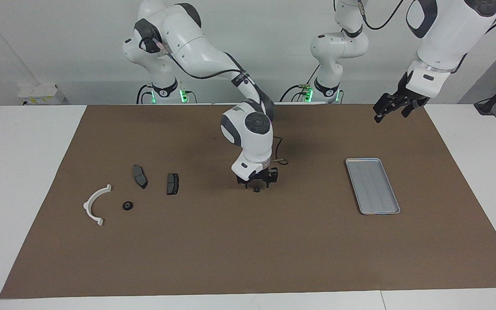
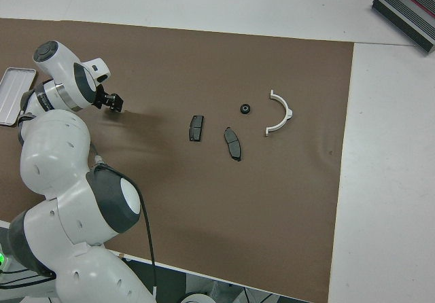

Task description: Place bearing gear from tray to pile

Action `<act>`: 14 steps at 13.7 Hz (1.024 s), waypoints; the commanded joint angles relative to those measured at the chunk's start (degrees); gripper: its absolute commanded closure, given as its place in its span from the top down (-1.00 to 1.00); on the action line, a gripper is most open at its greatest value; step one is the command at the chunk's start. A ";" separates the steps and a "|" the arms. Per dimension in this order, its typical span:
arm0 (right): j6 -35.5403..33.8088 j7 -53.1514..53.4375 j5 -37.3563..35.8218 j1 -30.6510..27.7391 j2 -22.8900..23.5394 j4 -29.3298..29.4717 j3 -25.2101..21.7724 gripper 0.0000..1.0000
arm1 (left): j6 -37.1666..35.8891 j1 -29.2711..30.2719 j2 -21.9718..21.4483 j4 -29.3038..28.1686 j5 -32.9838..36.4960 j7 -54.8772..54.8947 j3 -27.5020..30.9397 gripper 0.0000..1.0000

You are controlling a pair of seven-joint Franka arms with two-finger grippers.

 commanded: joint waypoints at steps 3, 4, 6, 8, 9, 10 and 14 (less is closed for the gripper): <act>1.47 -0.72 1.02 -0.84 -1.57 -2.35 0.55 0.70 | 0.68 -0.57 -1.72 -1.93 -0.61 0.19 0.55 1.00; 1.56 -0.72 0.93 -0.84 -1.57 -2.61 0.55 0.70 | 0.68 -0.57 -1.72 -1.93 -0.61 0.19 0.64 1.00; 1.56 -0.72 0.93 -0.92 -1.57 -2.70 0.55 0.70 | 0.68 -0.57 -1.72 -1.93 -0.61 0.19 0.55 1.00; 2.78 -0.72 0.93 -0.84 -1.39 -2.79 0.55 0.70 | 0.68 -0.57 -1.72 -1.93 -0.61 0.19 0.64 1.00; 2.96 -0.72 1.02 -0.92 -1.39 -3.23 0.55 0.70 | 0.68 -0.57 -1.72 -1.93 -0.61 0.19 0.64 1.00; 3.05 -0.72 1.02 -0.92 -1.39 -3.23 0.55 0.70 | 0.68 -0.57 -1.72 -1.93 -0.61 0.19 0.55 1.00; 3.14 -0.72 1.02 -0.75 -1.39 -3.23 0.64 0.56 | 0.68 -0.57 -1.72 -1.93 -0.61 0.19 0.64 1.00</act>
